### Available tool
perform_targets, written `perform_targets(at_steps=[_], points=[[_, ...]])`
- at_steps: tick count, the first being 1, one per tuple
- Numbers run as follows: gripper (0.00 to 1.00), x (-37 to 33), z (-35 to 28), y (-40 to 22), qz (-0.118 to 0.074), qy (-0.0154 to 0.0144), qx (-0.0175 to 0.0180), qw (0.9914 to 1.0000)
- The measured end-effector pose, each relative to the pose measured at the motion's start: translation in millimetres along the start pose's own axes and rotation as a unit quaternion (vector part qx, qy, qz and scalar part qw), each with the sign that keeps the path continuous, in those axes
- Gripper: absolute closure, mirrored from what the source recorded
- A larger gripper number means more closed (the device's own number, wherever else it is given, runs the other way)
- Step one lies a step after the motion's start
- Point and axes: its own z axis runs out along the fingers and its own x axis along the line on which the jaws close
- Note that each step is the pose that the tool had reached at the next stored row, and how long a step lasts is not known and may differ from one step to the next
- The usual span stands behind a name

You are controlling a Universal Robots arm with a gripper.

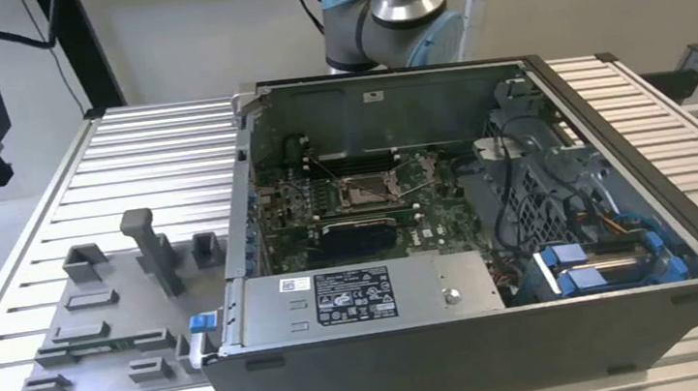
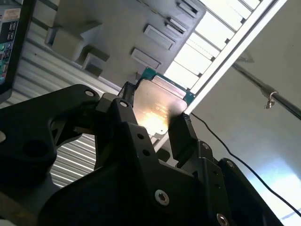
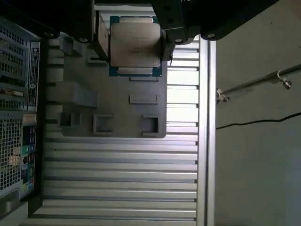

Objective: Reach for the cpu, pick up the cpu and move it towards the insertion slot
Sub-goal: 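Pick up the cpu and move it towards the insertion slot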

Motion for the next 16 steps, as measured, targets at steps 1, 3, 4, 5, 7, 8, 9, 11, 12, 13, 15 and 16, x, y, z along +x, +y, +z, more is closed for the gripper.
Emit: perform_targets(at_steps=[1,3,4,5,7,8,9,11,12,13,15,16], points=[[1.00,-1.2,0.0,0.0,0.000,0.0000,0.0000,1.00000],[1.00,-3.7,0.1,0.0,0.000,0.0000,0.0000,1.00000],[1.00,-4.7,0.1,0.0,0.000,0.0000,0.0000,1.00000],[1.00,-5.7,0.1,0.0,0.000,0.0000,0.0000,1.00000],[1.00,-7.7,0.1,0.0,0.000,0.0000,0.0000,1.00000],[1.00,-8.5,0.2,0.0,0.000,0.0000,0.0000,1.00000],[1.00,-9.3,0.1,0.0,0.000,0.0000,0.0000,1.00000],[1.00,-10.9,0.2,0.0,0.000,-0.0001,0.0000,1.00000],[1.00,-11.6,0.2,0.0,0.000,0.0000,0.0000,1.00000],[1.00,-12.4,0.2,0.0,0.000,0.0000,0.0000,1.00000],[1.00,-13.9,0.3,0.0,0.000,-0.0001,0.0000,1.00000],[1.00,-14.5,0.2,0.0,0.000,0.0000,0.0000,1.00000]])
